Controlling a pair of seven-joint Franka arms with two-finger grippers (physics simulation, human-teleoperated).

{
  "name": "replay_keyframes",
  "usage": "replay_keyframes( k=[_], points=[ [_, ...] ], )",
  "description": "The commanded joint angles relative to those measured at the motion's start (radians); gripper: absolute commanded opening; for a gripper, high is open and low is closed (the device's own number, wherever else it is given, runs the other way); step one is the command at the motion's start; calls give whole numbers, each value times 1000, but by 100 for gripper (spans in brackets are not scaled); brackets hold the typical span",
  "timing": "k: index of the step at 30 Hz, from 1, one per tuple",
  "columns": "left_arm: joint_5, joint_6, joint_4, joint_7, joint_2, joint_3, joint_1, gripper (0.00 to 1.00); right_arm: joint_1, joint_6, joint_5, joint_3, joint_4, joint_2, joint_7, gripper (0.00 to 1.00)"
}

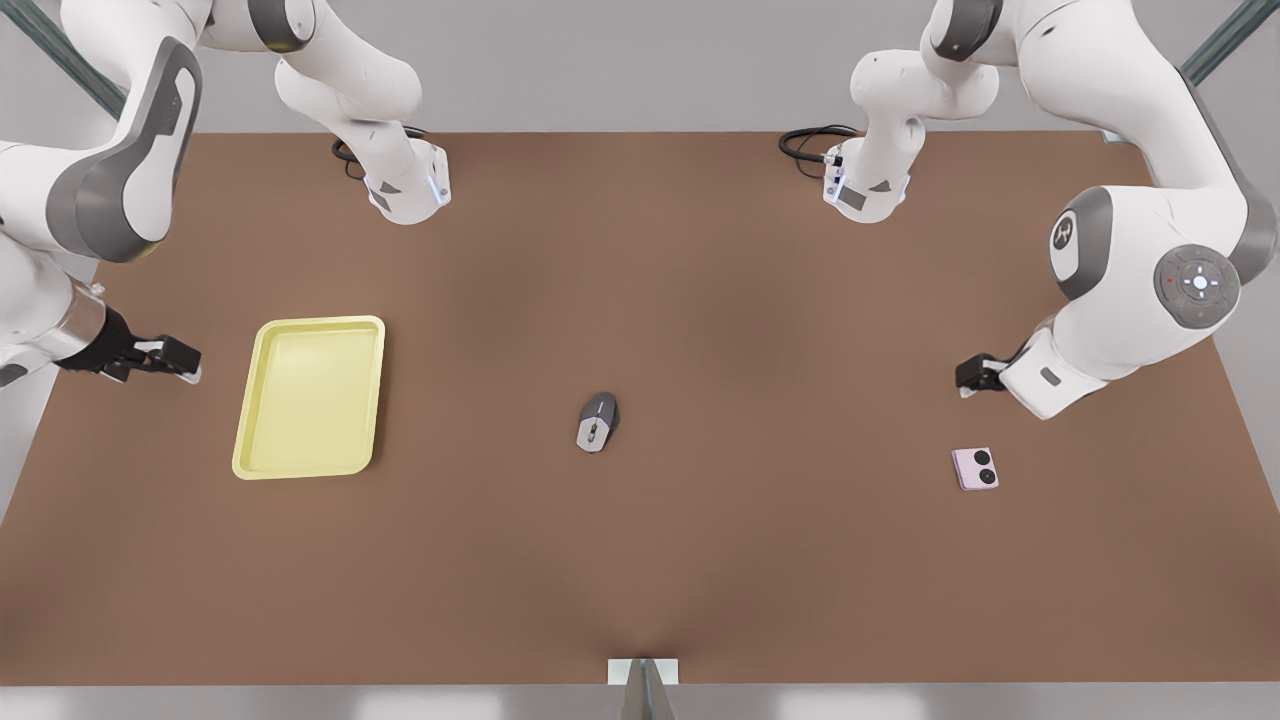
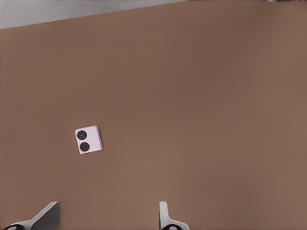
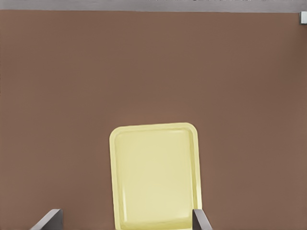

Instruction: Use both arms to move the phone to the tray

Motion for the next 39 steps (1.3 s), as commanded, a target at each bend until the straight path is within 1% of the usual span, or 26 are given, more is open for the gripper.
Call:
replay_keyframes(
  k=[1, 2, 3, 4, 6, 7, 9, 11, 12, 13, 16, 21, 26, 39],
  points=[
    [11, 43, 1, 17, 0, 0, -1, 100, 2, 16, 4, 0, 0, -1, -42, 100],
    [11, 38, 1, 9, 11, 0, 2, 100, 0, 19, 4, 0, 0, -1, -43, 100],
    [5, 43, 1, 3, 49, 12, 4, 100, -3, 20, 6, 0, 0, -1, -43, 100],
    [3, 72, -1, -37, 72, 20, 14, 100, -3, 20, 6, 0, 0, -1, -43, 100],
    [-44, 236, -91, -88, 115, 76, 16, 100, -1, 20, 10, 0, 0, 0, -43, 100],
    [-72, 372, -185, -86, 115, 113, 16, 100, -1, 20, 10, 0, 0, 0, -43, 100],
    [-103, 555, -292, -85, 129, 129, 33, 100, -1, 20, 10, 0, 0, 0, -43, 100],
    [-114, 655, -338, -85, 162, 129, 56, 100, -1, 20, 10, 0, 0, 2, -43, 100],
    [-149, 750, -391, -85, 182, 129, 66, 100, 2, 20, 10, 0, 0, 3, -42, 100],
    [-178, 787, -407, -85, 199, 129, 70, 100, 3, 20, 12, 0, 0, 3, -42, 100],
    [-225, 853, -440, -83, 247, 129, 100, 100, 3, 20, 10, 1, 0, 3, -43, 100],
    [-229, 900, -487, 16, 293, 129, 140, 100, 2, 20, 10, 0, 0, 3, -43, 100],
    [-226, 916, -501, 319, 325, 135, 140, 100, 2, 19, 10, 1, 0, 3, -43, 100],
    [-212, 946, -500, 357, 394, 143, 140, 100, 3, 20, 10, 0, 0, 3, -43, 100]
  ],
)
